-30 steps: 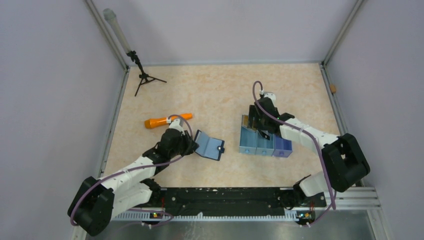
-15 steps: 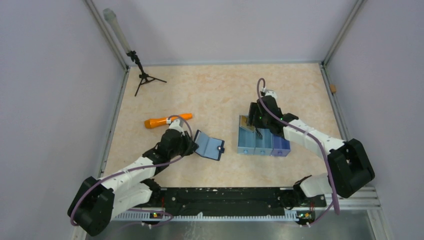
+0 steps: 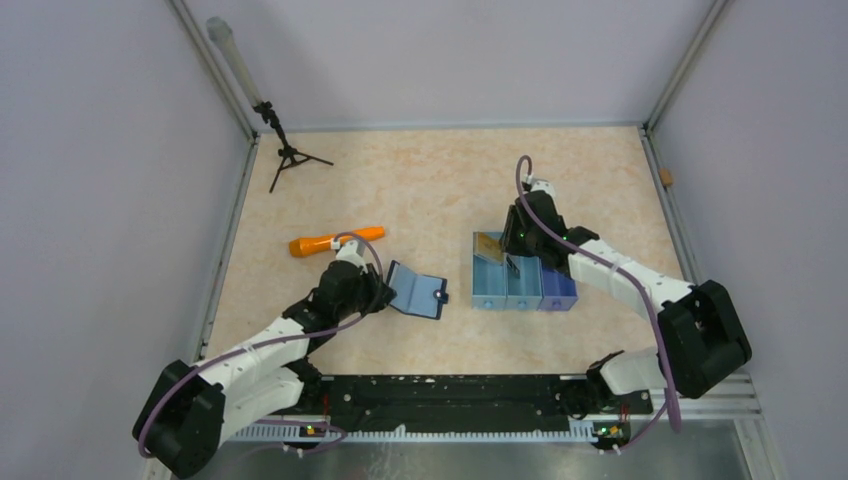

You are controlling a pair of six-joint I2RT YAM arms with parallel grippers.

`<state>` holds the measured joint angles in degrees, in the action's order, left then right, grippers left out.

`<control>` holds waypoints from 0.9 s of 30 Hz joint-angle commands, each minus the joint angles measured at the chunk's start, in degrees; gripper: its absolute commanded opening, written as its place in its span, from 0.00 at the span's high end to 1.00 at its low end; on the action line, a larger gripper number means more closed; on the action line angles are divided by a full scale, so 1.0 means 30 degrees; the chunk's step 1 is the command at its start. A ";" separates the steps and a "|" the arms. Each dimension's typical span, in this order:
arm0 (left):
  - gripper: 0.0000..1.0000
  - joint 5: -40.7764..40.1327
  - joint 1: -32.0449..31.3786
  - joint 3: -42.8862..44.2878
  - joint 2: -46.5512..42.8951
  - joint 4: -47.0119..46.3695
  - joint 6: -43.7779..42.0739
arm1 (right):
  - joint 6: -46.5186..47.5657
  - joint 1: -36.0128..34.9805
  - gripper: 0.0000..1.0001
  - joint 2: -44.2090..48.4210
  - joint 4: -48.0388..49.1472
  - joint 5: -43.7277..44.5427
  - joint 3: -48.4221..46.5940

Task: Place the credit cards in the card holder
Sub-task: Pick up the credit card from the storage box.

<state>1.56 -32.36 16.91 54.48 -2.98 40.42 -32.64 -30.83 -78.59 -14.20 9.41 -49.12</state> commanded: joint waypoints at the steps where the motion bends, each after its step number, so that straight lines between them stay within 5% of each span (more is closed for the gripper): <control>1: 0.80 -0.0330 -0.0030 -0.0245 -0.0379 -0.0412 0.0060 | -0.0249 -0.0021 0.73 0.1104 0.0477 -0.0256 -0.0023; 19: 0.80 -0.0338 -0.0043 -0.0351 -0.0720 -0.0123 0.0160 | 0.0227 -0.0011 0.99 0.0700 -0.0045 0.0320 0.0017; 27: 0.80 -0.1048 -0.0044 -0.0377 -0.0745 -0.0111 0.0207 | 0.1192 -0.0014 1.00 0.1119 -0.1577 0.2635 -0.0052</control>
<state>-0.10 -32.36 16.19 52.97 -2.42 40.62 -30.74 -30.85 -76.51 -16.84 13.69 -49.12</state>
